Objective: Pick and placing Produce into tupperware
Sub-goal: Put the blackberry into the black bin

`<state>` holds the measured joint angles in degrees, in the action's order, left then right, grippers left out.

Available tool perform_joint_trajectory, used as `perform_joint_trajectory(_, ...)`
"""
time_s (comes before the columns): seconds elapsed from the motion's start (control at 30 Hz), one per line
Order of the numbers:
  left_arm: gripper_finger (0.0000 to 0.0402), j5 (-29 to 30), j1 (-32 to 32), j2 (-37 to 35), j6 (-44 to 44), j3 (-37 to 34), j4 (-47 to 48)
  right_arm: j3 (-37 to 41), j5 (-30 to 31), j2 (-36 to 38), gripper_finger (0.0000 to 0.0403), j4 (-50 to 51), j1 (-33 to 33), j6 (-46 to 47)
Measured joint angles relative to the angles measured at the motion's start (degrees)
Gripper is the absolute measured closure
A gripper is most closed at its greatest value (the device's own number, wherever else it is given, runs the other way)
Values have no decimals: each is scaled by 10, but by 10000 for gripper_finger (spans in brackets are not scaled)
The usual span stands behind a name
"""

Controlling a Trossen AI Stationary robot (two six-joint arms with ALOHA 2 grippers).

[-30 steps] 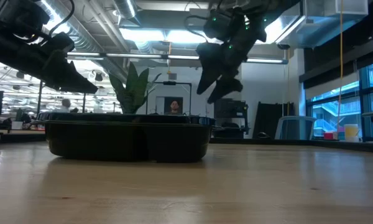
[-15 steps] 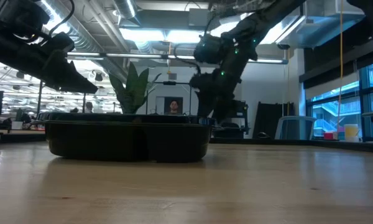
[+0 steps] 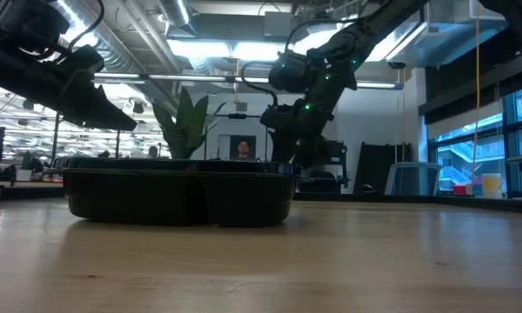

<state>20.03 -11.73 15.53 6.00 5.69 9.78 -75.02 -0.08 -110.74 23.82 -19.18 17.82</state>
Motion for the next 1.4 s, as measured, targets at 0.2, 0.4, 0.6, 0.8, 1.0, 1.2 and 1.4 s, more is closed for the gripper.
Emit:
perform_joint_trajectory(0.2,255,0,0,0,-1,0,0,0,0,-18,128,1,0,1)
perform_joint_trajectory(0.4,255,0,0,0,-1,0,0,0,-15,-22,128,0,0,-1)
perform_joint_trajectory(0.6,255,0,0,0,-1,0,0,0,-15,-22,128,-3,-2,0)
perform_joint_trajectory(0.8,255,0,0,0,-1,0,0,0,-15,-22,128,-4,-2,2)
perform_joint_trajectory(1.0,255,0,0,0,-1,0,0,0,-15,-22,128,-5,-2,13)
perform_joint_trajectory(1.2,255,0,0,0,-1,0,0,0,-16,-38,128,-6,-4,16)
perform_joint_trajectory(1.4,255,0,0,0,-1,0,0,1,-16,-55,128,-10,-5,16)
